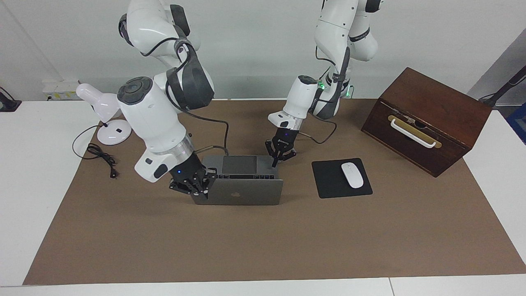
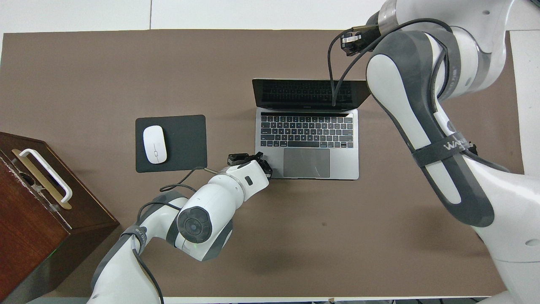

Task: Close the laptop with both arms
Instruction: 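Hold the laptop base with the left gripper while the right gripper reaches the lid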

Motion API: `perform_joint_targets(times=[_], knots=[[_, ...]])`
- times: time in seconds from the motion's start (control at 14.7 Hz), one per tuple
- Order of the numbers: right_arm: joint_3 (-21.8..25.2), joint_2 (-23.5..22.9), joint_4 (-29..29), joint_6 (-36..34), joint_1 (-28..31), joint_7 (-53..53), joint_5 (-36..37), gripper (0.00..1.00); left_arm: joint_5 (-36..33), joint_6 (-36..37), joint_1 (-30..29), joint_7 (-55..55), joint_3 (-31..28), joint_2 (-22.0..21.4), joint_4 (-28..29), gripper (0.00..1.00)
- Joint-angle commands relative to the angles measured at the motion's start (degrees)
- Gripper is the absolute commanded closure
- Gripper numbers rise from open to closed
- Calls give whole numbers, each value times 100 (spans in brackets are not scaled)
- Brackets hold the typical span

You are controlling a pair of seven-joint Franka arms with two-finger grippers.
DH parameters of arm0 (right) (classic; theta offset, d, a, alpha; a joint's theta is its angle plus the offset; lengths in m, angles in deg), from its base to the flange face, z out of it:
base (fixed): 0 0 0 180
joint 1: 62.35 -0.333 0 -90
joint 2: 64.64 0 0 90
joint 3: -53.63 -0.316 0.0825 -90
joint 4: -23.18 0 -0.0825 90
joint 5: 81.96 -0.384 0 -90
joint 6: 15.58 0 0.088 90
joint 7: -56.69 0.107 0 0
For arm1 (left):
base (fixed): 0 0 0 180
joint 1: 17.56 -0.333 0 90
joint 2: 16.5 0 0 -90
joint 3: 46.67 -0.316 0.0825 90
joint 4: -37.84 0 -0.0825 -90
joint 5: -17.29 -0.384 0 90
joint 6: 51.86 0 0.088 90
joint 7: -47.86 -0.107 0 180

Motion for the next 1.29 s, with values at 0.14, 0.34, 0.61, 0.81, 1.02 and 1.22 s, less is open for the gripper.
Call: perform_joint_targets(times=[0.14,0.34,0.61,0.81,1.02,1.22], knots=[[-51,-11,-407,315,4,-26,-177,100,9,-131,130,-306,-107,129,-41,100],[-60,-3,-653,324,-23,-43,-203,100,9,-131,121,-438,-107,129,-14,100],[-60,-3,-688,227,47,-87,-607,100,9,-184,138,-526,-107,199,47,100],[-60,-3,-706,140,21,-87,-651,100,9,-219,209,-535,-107,217,73,100],[-51,6,-776,-115,38,-78,-897,100,9,-254,209,-648,-116,269,91,100],[-51,15,-838,-353,21,-61,-924,100,0,-367,209,-851,-107,296,135,100]])
